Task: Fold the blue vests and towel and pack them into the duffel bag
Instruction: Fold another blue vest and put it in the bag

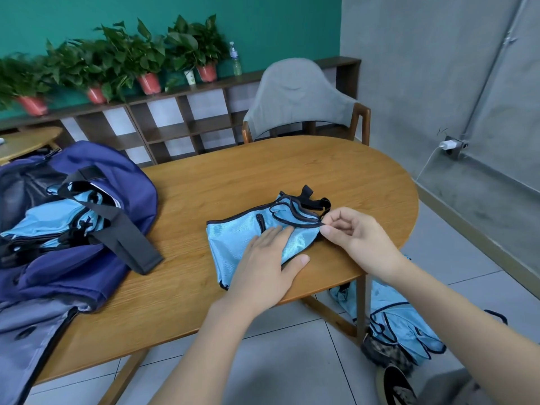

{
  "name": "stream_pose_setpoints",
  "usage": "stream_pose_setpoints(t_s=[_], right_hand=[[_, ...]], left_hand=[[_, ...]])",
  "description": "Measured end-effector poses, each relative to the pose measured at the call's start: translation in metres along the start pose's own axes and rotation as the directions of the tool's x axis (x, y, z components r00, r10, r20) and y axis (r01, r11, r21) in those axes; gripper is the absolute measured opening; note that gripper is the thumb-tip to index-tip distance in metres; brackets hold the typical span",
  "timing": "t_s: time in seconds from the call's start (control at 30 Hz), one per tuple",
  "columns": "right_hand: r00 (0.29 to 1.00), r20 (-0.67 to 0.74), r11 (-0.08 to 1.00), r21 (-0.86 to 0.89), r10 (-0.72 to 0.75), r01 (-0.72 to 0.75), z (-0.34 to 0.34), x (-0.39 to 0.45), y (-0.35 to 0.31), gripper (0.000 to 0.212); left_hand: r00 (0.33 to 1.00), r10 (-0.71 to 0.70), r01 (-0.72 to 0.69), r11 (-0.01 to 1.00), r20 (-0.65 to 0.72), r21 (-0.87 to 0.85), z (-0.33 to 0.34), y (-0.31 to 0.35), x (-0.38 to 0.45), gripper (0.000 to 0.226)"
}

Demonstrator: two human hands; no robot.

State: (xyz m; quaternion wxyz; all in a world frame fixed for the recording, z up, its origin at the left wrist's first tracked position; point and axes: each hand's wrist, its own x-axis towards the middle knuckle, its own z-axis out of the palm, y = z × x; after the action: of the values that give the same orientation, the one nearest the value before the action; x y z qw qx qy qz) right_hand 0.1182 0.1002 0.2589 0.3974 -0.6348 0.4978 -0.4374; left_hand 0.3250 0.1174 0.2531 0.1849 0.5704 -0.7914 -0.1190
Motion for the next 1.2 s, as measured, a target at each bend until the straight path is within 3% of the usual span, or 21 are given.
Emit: stream_pose_setpoints(t_s=[0.17,0.37,0.47,0.67,0.87,0.97,1.1,1.2], right_hand=[[0.995,0.088,0.997,0.058,-0.047,0.041,-0.008,0.013,0.002,0.008],[0.991,0.035,0.985,-0.108,-0.128,0.132,0.005,0.02,0.004,0.025],[0.982,-0.088,0.965,-0.22,-0.168,0.145,0.008,0.02,0.006,0.024],[0.972,-0.203,0.937,-0.347,-0.119,0.042,0.009,0.027,0.012,0.053],[0.974,-0.223,0.872,-0.483,-0.039,-0.076,0.014,0.032,0.01,0.052],[0.967,-0.247,0.856,-0.512,-0.062,-0.076,0.012,0.039,0.012,0.047],[0.951,-0.273,0.833,-0.552,-0.148,-0.029,0.007,0.061,0.021,0.031],[0.94,-0.303,0.892,-0.451,-0.16,0.006,0.005,0.071,0.02,0.033]], left_hand=[[1.0,-0.001,0.002,0.998,-0.005,0.06,0.003,0.002,0.002,0.073],[1.0,-0.031,0.03,0.99,0.004,0.138,0.006,0.002,0.009,0.086],[0.996,-0.077,0.065,0.977,0.051,0.204,0.002,0.002,0.018,0.093],[0.978,-0.164,0.123,0.952,0.127,0.282,-0.004,0.007,0.039,0.099],[0.963,-0.214,0.162,0.946,0.164,0.281,-0.002,0.011,0.052,0.107],[0.96,-0.209,0.173,0.966,0.185,0.195,-0.007,0.007,0.051,0.108],[0.988,-0.142,0.138,0.988,0.062,0.073,-0.025,-0.011,0.047,0.091],[0.991,-0.088,0.092,0.995,-0.098,0.03,-0.033,-0.036,0.038,0.067]])
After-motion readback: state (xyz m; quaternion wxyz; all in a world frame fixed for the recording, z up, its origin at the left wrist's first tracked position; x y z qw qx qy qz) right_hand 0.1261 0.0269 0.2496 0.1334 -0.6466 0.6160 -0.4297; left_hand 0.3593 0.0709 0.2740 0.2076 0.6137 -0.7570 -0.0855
